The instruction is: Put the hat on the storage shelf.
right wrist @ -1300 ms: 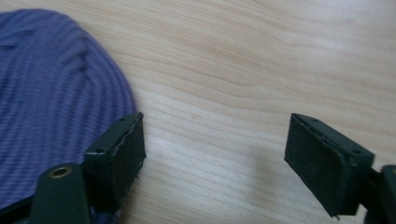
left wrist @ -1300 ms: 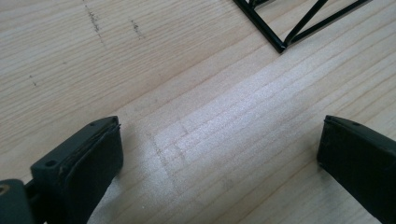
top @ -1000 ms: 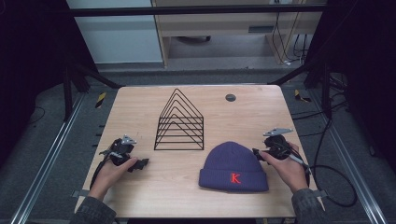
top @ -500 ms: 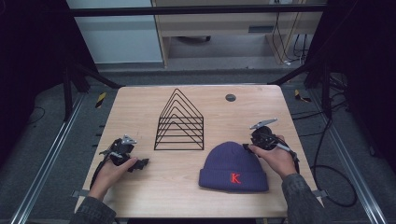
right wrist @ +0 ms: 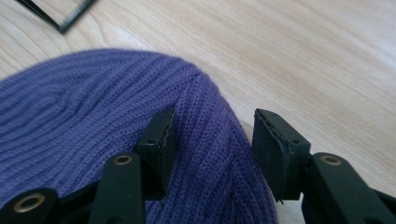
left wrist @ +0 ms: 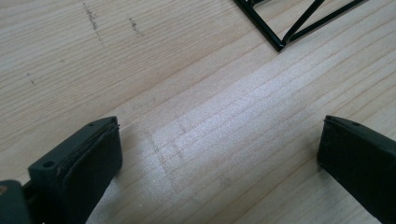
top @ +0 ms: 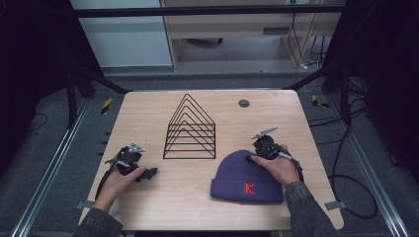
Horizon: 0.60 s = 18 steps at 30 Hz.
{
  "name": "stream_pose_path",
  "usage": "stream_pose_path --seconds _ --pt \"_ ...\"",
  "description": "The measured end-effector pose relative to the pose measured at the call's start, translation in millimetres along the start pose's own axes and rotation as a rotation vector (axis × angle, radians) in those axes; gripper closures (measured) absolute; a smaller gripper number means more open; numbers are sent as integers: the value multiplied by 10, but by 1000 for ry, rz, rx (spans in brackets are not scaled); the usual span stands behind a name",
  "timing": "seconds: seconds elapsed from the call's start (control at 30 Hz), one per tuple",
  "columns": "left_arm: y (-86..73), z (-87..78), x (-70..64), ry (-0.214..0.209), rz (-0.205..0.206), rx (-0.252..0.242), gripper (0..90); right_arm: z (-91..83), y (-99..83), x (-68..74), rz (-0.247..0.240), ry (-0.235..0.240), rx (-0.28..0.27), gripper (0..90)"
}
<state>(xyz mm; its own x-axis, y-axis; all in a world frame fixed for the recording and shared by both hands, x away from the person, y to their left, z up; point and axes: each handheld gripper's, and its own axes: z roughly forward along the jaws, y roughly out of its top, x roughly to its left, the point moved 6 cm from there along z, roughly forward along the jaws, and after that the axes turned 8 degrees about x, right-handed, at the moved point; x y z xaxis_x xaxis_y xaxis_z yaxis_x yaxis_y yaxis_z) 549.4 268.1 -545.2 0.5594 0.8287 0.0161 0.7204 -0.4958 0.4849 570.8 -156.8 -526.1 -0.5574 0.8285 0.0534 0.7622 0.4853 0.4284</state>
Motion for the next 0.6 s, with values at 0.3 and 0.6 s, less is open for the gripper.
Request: stream_pose_path --seconds 0.3,0.6 --pt "0 0 1 0 1 1 0 29 -12 22 8 48 19 668" --pt "-1 -1 1 -1 3 0 0 -39 -14 67 -13 69 -16 772"
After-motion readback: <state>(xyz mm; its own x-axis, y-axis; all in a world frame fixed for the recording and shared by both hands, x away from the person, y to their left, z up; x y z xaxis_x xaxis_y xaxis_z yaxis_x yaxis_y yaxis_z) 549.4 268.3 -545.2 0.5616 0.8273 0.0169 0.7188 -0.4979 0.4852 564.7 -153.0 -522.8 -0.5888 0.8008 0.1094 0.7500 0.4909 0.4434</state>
